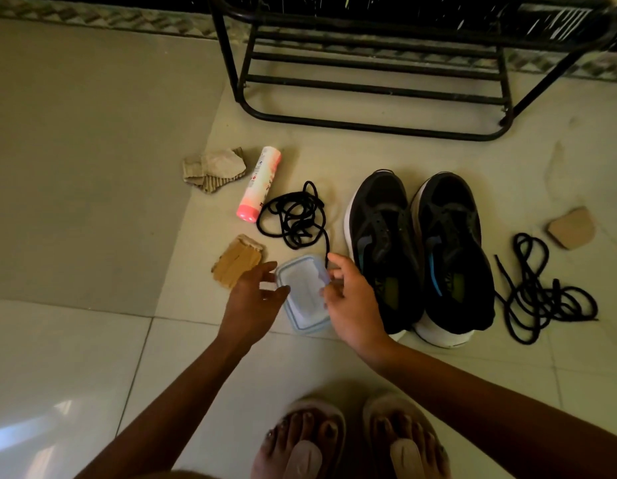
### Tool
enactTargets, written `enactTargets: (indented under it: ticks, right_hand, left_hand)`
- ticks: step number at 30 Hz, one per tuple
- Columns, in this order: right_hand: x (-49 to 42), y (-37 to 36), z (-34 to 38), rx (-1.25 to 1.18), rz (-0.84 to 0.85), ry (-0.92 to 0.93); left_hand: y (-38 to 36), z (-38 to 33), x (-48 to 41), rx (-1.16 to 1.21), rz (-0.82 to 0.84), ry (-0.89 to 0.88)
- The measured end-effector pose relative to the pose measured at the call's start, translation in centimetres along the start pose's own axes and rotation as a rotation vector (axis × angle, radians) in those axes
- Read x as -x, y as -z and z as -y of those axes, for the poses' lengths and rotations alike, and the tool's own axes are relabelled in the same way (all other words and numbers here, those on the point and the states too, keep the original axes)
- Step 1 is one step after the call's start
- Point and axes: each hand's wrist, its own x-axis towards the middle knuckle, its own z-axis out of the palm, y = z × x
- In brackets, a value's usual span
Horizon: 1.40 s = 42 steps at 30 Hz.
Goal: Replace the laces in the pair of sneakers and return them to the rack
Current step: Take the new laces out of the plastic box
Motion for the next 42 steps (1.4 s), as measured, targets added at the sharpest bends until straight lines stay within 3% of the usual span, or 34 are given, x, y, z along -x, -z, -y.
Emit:
enactTargets:
  ticks: [3, 11, 20, 24, 29, 36, 42]
  right_hand:
    - [0.3, -0.5, -0.7, 0.107, 0.007, 0.037]
    - [1.7, -1.6, -1.9, 0.407, -0.032, 0.217]
    - [0.8, -0.5, -1.1, 0.688, 0.121, 0.237]
    - [0.4, -1.1, -1.5, 0.614, 0.097, 0.272]
    - [0.2, -1.4, -1.9, 0.392, 0.211, 0.158]
    - [-0.2, -1.7, -2.9, 0.117, 0.193, -0.012]
    - [0.3, -1.2, -1.3, -0.325, 0.179, -0.167]
  left_hand:
    - [-0.5, 0.8, -0.3, 0.037, -0.017, 0.036]
    - [-0.8, 2.0, -0.8, -0.006, -0.056, -0.069]
    - [-0.3, 1.7, -3.0, -0.213, -0.076, -0.361]
    - [0.1, 2.5, -3.7, -0.29, -0.191, -0.384]
    - [-1.0, 3.2, -3.0, -0.319, -0.29, -0.334]
    - [-2.6, 3.4, -1.8, -0.2, -0.251, -0.206]
    - [-1.7, 0.7, -1.0, 0.342, -0.184, 0.004]
